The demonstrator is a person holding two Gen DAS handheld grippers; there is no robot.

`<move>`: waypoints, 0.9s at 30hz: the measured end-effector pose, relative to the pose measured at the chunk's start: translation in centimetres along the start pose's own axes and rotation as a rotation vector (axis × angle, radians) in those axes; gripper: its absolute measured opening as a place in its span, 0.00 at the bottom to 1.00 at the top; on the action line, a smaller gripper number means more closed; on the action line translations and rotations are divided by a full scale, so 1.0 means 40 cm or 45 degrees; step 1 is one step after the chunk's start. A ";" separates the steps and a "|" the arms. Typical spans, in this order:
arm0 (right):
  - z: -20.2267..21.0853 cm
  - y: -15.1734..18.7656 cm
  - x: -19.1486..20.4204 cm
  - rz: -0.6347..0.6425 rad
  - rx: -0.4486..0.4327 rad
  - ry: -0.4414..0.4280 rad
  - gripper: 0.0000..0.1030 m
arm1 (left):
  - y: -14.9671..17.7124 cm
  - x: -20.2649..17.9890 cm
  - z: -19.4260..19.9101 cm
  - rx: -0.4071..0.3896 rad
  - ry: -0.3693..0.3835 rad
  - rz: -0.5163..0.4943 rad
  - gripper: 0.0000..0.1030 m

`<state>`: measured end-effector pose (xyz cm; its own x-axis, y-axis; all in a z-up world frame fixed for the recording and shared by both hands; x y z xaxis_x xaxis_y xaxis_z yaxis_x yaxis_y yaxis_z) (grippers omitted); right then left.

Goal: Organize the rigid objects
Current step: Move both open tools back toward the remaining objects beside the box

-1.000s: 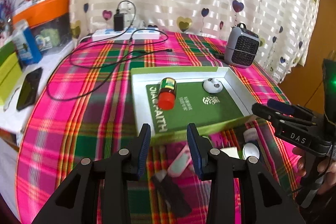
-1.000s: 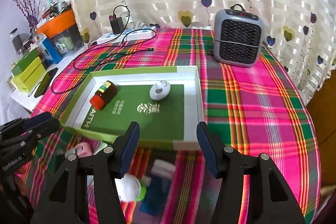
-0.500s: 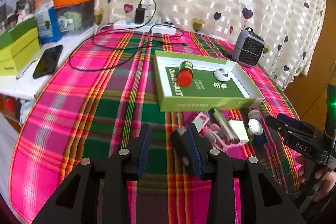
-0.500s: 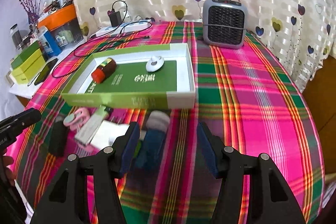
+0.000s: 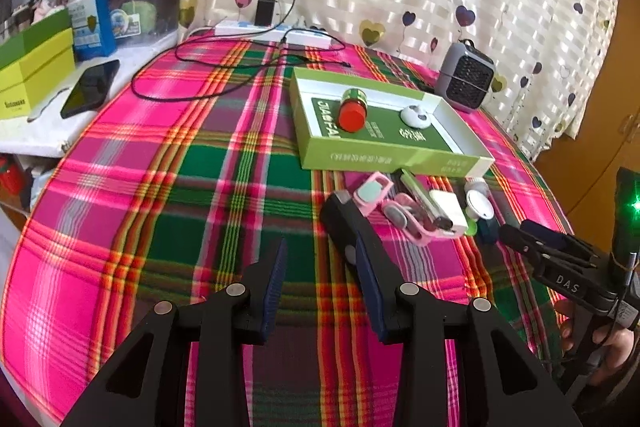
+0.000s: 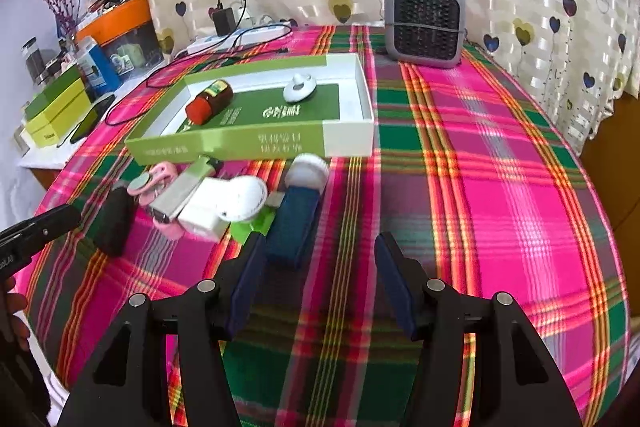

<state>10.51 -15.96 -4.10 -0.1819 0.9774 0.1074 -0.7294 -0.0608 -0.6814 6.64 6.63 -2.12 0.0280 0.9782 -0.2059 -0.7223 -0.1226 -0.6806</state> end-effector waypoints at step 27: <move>-0.042 0.016 0.023 0.080 0.089 0.070 0.56 | 0.011 -0.084 -0.061 0.082 0.042 -0.054 0.36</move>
<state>10.99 -14.77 -5.67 -0.1935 0.9808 0.0252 -0.7623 -0.1341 -0.6332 7.91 2.89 -3.46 0.0815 0.9760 -0.2018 -0.7631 -0.0691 -0.6425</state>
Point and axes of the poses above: each gripper's, at about its wrist camera, not at the fingertips, and z roughly against the way its jaws point, x to its left, y to its underside, the point moved 7 cm from there along -z, roughly the way its jaws point, and after that the axes turned 1 degree about -z, right-handed, at the moved point
